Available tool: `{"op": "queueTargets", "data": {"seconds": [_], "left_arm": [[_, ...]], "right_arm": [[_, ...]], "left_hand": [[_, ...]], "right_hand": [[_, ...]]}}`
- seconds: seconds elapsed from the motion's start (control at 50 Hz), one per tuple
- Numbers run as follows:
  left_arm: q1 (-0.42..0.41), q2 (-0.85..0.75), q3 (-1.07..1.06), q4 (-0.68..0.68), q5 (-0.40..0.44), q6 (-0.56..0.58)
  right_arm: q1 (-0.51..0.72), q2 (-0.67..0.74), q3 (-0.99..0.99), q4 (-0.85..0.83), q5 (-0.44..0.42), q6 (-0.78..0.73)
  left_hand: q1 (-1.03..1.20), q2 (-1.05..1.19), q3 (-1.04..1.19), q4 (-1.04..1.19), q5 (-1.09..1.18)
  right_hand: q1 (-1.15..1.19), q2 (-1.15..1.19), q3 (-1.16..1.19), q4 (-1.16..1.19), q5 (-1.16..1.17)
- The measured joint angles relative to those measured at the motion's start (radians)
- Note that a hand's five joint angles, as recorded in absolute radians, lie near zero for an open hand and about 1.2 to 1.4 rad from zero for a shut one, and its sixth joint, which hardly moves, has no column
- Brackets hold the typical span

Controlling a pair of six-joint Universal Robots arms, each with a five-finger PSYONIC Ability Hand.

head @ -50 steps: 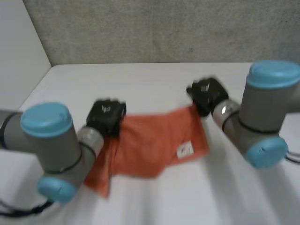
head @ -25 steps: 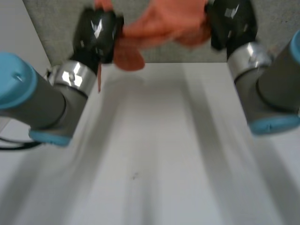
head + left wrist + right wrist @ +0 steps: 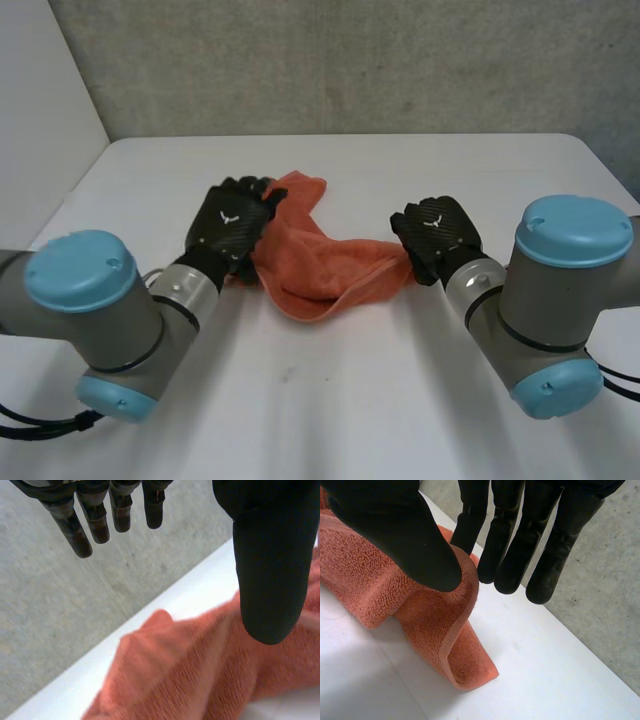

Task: Fold the laundry

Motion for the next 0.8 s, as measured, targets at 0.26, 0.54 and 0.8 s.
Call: {"op": "queueTargets", "data": {"seconds": [0.26,0.54,0.8], "left_arm": [[0.025,0.185,-0.129,-0.015,-0.068,-0.034],[0.071,0.114,-0.132,-0.094,-0.204,-0.269],[0.064,-0.030,-0.040,-0.090,-0.171,-0.320]], "right_arm": [[-0.005,0.006,-0.010,-0.003,0.010,0.159],[-0.003,0.025,-0.007,-0.001,0.009,0.185],[-0.003,0.029,0.009,-0.001,0.009,0.182]], "left_hand": [[0.020,0.027,0.025,0.025,0.009],[0.161,0.172,0.170,0.170,0.160],[0.225,0.234,0.232,0.228,0.217]], "right_hand": [[0.000,0.000,0.000,0.000,0.000],[0.000,0.000,0.000,0.000,0.000],[0.000,0.000,0.000,0.000,0.002]]}}
